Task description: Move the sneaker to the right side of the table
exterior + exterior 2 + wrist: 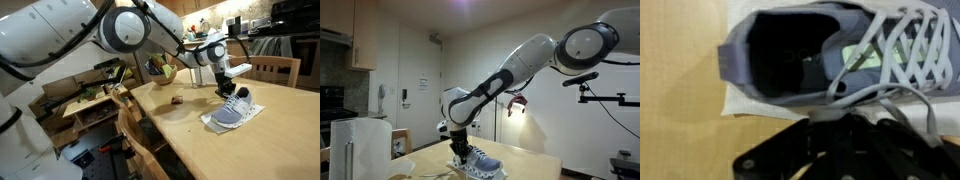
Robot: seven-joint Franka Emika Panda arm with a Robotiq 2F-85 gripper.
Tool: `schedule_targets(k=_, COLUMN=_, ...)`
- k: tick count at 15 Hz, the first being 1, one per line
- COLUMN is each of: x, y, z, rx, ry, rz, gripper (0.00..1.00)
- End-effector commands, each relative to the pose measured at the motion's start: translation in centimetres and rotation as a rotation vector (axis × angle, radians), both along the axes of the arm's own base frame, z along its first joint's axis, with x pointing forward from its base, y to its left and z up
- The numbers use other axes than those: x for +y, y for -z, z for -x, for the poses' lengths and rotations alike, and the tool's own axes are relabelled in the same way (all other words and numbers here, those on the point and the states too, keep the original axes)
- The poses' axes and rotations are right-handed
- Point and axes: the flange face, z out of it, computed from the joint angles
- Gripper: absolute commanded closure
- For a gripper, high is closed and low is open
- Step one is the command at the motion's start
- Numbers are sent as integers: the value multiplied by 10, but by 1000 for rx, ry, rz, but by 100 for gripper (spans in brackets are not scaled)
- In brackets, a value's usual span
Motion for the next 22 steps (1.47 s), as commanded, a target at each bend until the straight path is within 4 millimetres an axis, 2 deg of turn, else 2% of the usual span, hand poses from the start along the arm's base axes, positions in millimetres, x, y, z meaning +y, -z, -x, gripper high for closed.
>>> schedule_targets(k=1, x=-18, y=-5, z=7, rx=13, ry=51, rz=-17, gripper=100)
schedule_targets(k=11, x=-68, y=-2, z=23, rx=5, ry=181, rz=-28, gripper=100)
schedule_targets(k=14, x=-61, y=-8, z=24, rx=-13, ry=171, rz=-48, gripper=100)
schedule_targets(k=15, x=-67, y=6, z=15, rx=-3, ry=153, rz=-20, gripper=99)
schedule_targets(k=22, x=-61, y=2, z=18, rx=-3, ry=148, rz=-32, gripper=99)
